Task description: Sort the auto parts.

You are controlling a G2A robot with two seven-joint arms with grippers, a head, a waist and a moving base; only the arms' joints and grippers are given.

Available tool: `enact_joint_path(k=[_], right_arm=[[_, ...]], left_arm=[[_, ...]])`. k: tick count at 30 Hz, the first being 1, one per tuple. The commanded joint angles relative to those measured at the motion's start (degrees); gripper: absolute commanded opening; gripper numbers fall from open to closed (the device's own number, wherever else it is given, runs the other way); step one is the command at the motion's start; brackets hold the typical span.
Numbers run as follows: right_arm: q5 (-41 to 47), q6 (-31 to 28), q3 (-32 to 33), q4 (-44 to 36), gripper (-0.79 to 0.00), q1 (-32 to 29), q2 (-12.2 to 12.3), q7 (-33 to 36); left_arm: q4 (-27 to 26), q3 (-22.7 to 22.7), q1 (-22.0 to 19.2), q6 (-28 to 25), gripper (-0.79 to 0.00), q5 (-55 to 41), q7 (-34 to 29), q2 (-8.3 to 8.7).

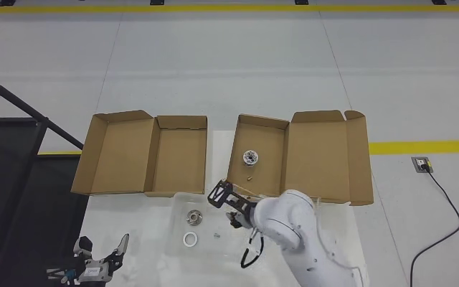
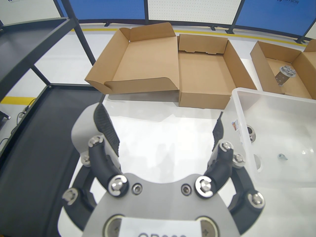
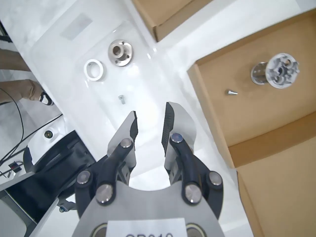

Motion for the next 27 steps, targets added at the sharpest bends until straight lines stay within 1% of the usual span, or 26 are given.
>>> enact_joint_path(k=[1,4,5,10,11,13,19,23,27], right_arm=[[-0.63,-0.09,-2.96,-0.12,-0.502,-0.24,-0.17,0.55],[-1.83,0.97,-6.88,1.91,-0.483,0.5,-0.66,1.0],[-2.54,2.13,-8.02,3.09,-0.48,1.07,-0.9,1.0],[-2.23,2.95,-13.93,9.63,-0.48,4.25,-2.35,-1.24],[-2.99,3.11,-14.99,10.96,-0.443,5.0,-2.63,-1.76],[-3.95,3.62,-16.86,13.22,-0.419,5.92,-3.16,-3.38],[-7.04,6.02,-19.75,18.9,-0.428,7.96,-4.28,-5.92],[-6.68,7.04,-20.0,23.48,-0.446,9.19,-4.92,-6.96],[-5.74,6.8,-20.67,27.17,-0.465,10.26,-5.62,-7.34]], left_arm=[[0.0,0.0,0.0,0.0,0.0,0.0,0.0,0.0],[0.0,0.0,0.0,0.0,0.0,0.0,0.0,0.0],[0.0,0.0,0.0,0.0,0.0,0.0,0.0,0.0],[0.0,0.0,0.0,0.0,0.0,0.0,0.0,0.0],[0.0,0.0,0.0,0.0,0.0,0.0,0.0,0.0],[0.0,0.0,0.0,0.0,0.0,0.0,0.0,0.0],[0.0,0.0,0.0,0.0,0.0,0.0,0.0,0.0],[0.0,0.0,0.0,0.0,0.0,0.0,0.0,0.0],[0.0,0.0,0.0,0.0,0.0,0.0,0.0,0.0]])
